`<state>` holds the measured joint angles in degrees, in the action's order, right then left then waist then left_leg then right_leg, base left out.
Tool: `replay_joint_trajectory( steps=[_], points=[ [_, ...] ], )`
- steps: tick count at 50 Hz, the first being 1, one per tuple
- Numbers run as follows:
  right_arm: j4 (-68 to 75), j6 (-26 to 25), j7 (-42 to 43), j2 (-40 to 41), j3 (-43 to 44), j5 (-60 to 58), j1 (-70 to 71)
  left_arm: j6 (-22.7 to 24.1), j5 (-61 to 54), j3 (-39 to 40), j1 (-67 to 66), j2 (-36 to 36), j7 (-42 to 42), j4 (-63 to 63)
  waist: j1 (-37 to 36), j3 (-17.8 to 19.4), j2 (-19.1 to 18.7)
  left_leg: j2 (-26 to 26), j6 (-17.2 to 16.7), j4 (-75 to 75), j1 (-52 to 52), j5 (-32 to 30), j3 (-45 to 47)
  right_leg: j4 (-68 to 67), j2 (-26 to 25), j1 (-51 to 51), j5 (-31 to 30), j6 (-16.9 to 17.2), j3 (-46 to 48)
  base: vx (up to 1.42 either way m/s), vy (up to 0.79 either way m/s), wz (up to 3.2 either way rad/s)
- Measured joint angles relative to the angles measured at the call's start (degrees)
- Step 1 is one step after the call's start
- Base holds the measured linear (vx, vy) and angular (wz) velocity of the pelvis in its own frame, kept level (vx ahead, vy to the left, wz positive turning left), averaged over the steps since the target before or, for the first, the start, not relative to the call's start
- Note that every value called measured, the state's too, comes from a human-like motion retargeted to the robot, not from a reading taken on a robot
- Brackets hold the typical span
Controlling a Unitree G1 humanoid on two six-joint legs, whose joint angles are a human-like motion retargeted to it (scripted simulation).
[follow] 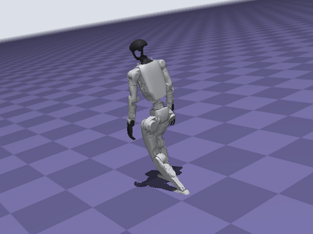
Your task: Walk
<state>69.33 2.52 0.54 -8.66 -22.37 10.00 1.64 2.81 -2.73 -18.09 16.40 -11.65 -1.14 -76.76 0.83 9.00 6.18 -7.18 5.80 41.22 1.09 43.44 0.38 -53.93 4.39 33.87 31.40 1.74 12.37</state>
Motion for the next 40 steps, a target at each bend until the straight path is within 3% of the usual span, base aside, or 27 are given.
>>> replay_joint_trajectory(
  steps=[5, 7, 12, 15, 19, 22, 25, 30, 32, 34, 38, 40],
  points=[
    [0.38, 0.17, 0.28, -0.01, -0.26, -1.05, -1.84, 1.13, -1.26, 0.48, 0.91, 0.24, -1.03, 2.5, -0.53, -1.73, -4.9, 6.4, -2.79, 9.23, 1.24, 0.88, 0.68, 8.99, -7.26, -2.03, -4.54, -1.48, 1.68, 0.5, -0.02, -0.07],
    [0.43, 0.24, 0.72, -0.01, -0.78, -1.61, -2.34, 1.27, -2.02, 0.87, 0.44, 0.52, -1.5, 2.48, -0.8, -1.71, -6.18, 8.29, -4.75, 16.21, 1.88, -1.14, 0.38, 5.05, -8.73, -2.1, -4.6, -3.08, 1.31, 0.49, 0.0, -0.13],
    [-0.63, 0.3, 1.57, -2.19, -2.95, -3.0, -1.3, 1.2, -3.25, 2.08, 0.15, 1.34, -2.08, 1.77, -1.56, -0.77, -12.76, 16.08, -12.42, 39.6, 9.43, -18.5, -2.86, 6.43, -17.05, -8.27, -3.07, -8.68, 2.05, 0.48, 0.0, -0.12],
    [-1.83, 0.39, 2.37, -3.76, -3.41, -4.01, -0.07, 0.65, -2.75, 1.89, 0.77, 1.56, -2.54, 1.96, -2.7, -0.02, -13.8, 19.62, -10.82, 49.92, 15.88, -22.82, -2.83, 7.69, -18.91, -12.66, -0.48, -10.36, 1.21, 0.5, -0.02, 0.08],
    [-3.04, 0.63, 3.8, -4.84, -3.35, -5.1, 1.44, 0.16, -2.15, 1.88, 1.32, 1.55, -3.1, 1.52, -4.69, 0.03, -12.28, 21.7, -4.6, 52.38, 24.39, -15.12, -0.57, 8.56, -17.74, -18.85, 4.11, -10.3, -0.4, 0.55, -0.05, 0.09],
    [-4.36, 0.79, 4.54, -4.91, -3.11, -5.04, 1.73, 0.0, -2.09, 1.81, 0.71, 1.44, -2.94, 0.5, -6.05, -0.57, -10.1, 19.07, -2.39, 44.79, 28.76, -9.5, 2.36, 8.14, -14.62, -22.93, 7.03, -9.11, -1.52, 0.59, -0.03, -0.05],
    [-5.96, 0.81, 4.95, -4.63, -3.33, -4.55, 1.11, -0.33, -2.14, 1.13, -0.36, 1.37, -2.3, -0.95, -7.03, -1.88, -7.51, 13.95, -2.99, 30.3, 30.67, -7.31, 5.22, 7.93, -9.67, -26.63, 7.81, -7.1, 0.16, 0.6, -0.01, -0.06],
    [-7.47, 0.06, 4.45, -4.0, -4.94, -4.03, -0.49, -1.04, -1.72, -0.67, -1.82, 1.03, -1.71, -2.83, -5.66, -4.46, -0.1, -0.01, -3.96, 0.48, 25.95, -14.25, 8.95, 1.93, 2.66, -28.95, 7.01, -1.97, 2.24, 0.57, 0.04, 0.39],
    [-7.5, -0.05, 4.09, -3.64, -5.6, -3.8, -1.02, -1.35, -1.93, -1.07, -2.3, 0.99, -1.89, -3.02, -5.56, -4.76, 1.51, -2.46, -2.96, -0.62, 24.64, -15.51, 9.71, -3.98, 6.34, -29.11, 5.03, -0.33, 2.56, 0.51, 0.08, 0.29],
    [-7.65, -0.13, 3.38, -3.39, -6.11, -3.29, -1.36, -1.85, -2.26, -1.22, -2.62, 0.64, -2.09, -3.11, -5.13, -4.68, 5.55, -8.06, -0.46, -7.4, 19.15, -18.33, 10.68, -11.69, 13.09, -28.84, 2.39, 1.77, 1.56, 0.52, 0.08, 0.23],
    [-8.33, -0.12, 2.18, -2.57, -5.61, -2.37, -1.08, -2.46, -1.9, -0.81, -2.98, 0.04, -2.21, -3.27, -3.79, -3.83, 9.87, -14.41, 4.78, -9.95, 13.21, -16.36, 10.21, -28.39, 23.01, -24.62, -9.35, 3.99, -1.71, 0.47, 0.11, 0.24],
    [-8.64, 0.04, 2.04, -2.14, -5.1, -2.09, -1.17, -2.69, -1.52, -0.99, -3.42, 0.14, -2.31, -3.34, -2.73, -3.1, 11.76, -16.65, 5.83, -9.45, 11.26, -15.63, 9.84, -33.55, 27.05, -22.61, -10.1, 3.45, -3.02, 0.4, 0.08, 0.28]
  ],
)
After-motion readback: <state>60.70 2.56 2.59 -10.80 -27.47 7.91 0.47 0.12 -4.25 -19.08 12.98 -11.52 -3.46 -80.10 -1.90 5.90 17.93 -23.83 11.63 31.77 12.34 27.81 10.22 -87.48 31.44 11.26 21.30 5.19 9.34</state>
